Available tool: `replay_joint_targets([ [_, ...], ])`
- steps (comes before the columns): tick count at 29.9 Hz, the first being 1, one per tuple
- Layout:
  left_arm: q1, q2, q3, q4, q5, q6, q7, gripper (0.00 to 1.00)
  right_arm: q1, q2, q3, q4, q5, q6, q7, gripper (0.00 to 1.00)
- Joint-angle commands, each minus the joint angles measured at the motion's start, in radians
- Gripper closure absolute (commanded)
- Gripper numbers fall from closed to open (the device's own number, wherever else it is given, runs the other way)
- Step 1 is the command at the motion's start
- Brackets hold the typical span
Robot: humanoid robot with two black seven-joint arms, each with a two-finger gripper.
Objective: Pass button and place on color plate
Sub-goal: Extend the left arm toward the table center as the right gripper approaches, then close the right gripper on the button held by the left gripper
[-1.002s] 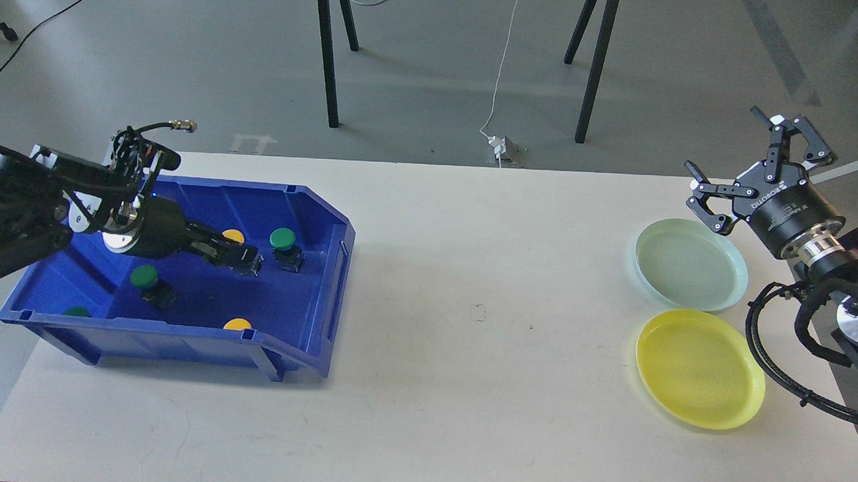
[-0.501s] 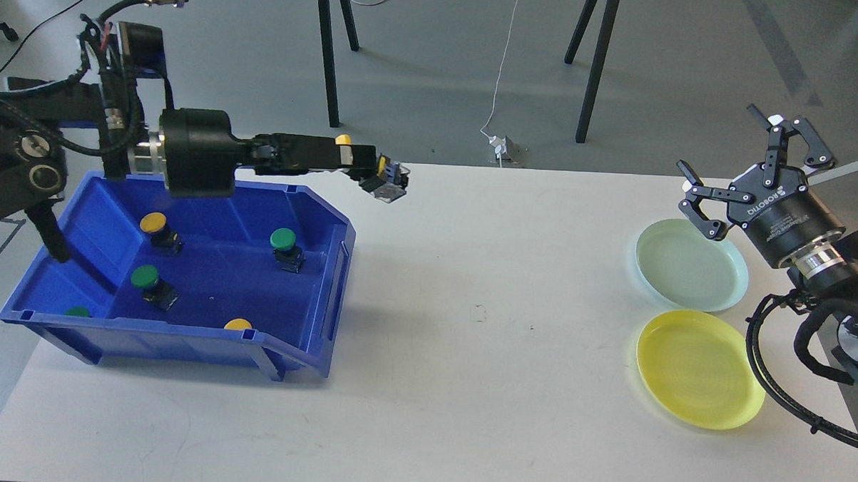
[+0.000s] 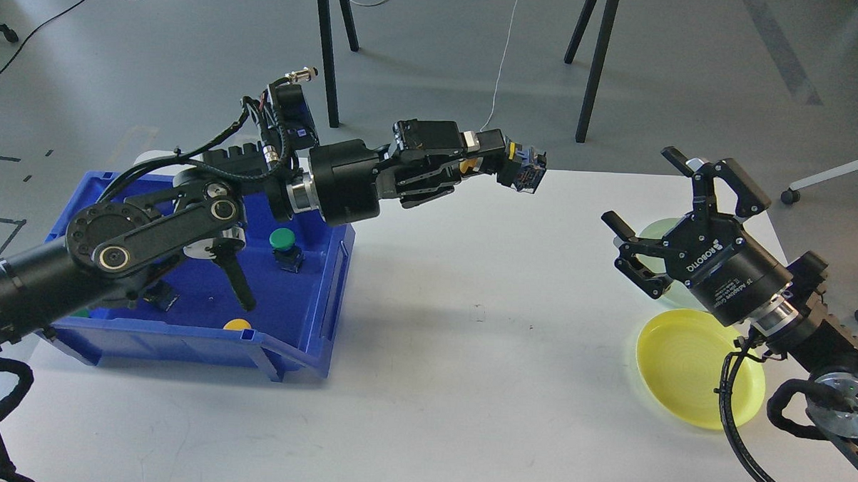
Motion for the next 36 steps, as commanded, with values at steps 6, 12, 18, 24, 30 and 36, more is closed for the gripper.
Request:
replay_joint_targets([
  [6, -0.008, -0.007, 0.006, 0.005, 0.004, -0.002, 0.000, 0.94, 0.081, 0.000, -0.071, 0.020, -0.005, 0.010, 0.015, 0.01],
  [12, -0.009, -0.007, 0.006, 0.005, 0.004, -0.003, 0.000, 0.94, 0.220, -0.004, -0.213, 0.010, -0.018, 0.010, 0.015, 0.01],
  [18, -0.008, -0.007, 0.005, 0.005, 0.004, -0.003, 0.000, 0.94, 0.324, 0.014, -0.304, -0.046, -0.018, 0.008, 0.015, 0.01],
  [24, -0.008, -0.007, 0.005, 0.005, 0.004, -0.003, 0.000, 0.94, 0.336, 0.043, -0.306, -0.067, -0.012, 0.005, 0.015, 0.01],
  [30, -0.009, -0.007, 0.005, 0.005, 0.004, -0.005, 0.000, 0.94, 0.335, 0.055, -0.307, -0.078, -0.005, 0.007, 0.015, 0.03],
  [36, -0.009, -0.007, 0.005, 0.005, 0.004, -0.005, 0.000, 0.94, 0.335, 0.058, -0.309, -0.078, -0.010, 0.007, 0.015, 0.18],
])
